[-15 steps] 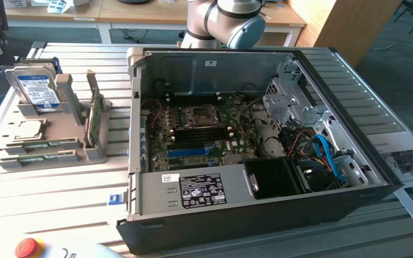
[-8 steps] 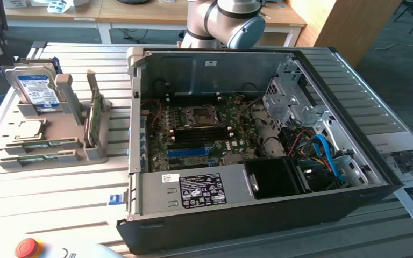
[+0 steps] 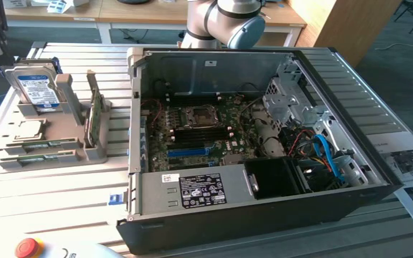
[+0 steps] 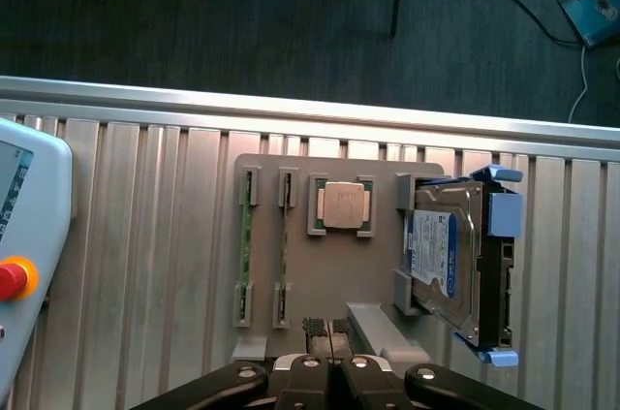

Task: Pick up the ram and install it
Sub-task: 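Pick up the ram and move it above insertion slot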

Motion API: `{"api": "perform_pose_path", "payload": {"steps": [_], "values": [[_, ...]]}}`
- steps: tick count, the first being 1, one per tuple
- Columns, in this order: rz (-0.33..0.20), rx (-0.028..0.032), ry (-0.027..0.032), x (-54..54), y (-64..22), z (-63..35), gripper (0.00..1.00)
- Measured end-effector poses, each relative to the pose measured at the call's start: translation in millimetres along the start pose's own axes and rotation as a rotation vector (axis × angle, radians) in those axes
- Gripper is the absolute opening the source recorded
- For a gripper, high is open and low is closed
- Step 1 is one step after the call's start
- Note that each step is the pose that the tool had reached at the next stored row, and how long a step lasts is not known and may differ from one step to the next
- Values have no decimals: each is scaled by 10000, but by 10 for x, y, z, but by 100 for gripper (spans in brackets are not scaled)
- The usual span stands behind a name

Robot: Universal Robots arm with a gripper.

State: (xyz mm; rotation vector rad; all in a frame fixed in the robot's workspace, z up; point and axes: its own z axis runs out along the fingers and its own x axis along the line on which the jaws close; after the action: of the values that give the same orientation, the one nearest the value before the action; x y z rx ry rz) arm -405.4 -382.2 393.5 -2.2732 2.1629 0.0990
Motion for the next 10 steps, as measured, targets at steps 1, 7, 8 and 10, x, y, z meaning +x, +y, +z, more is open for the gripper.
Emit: {"api": "perform_pose_path", "payload": {"steps": [1,7,8,10], "values": [[-1,-2,1,7,0,-1,10],[2,-2,1,81,5,-4,10],[1,-2,1,88,5,-4,10],[2,-2,1,89,5,-4,10]]}}
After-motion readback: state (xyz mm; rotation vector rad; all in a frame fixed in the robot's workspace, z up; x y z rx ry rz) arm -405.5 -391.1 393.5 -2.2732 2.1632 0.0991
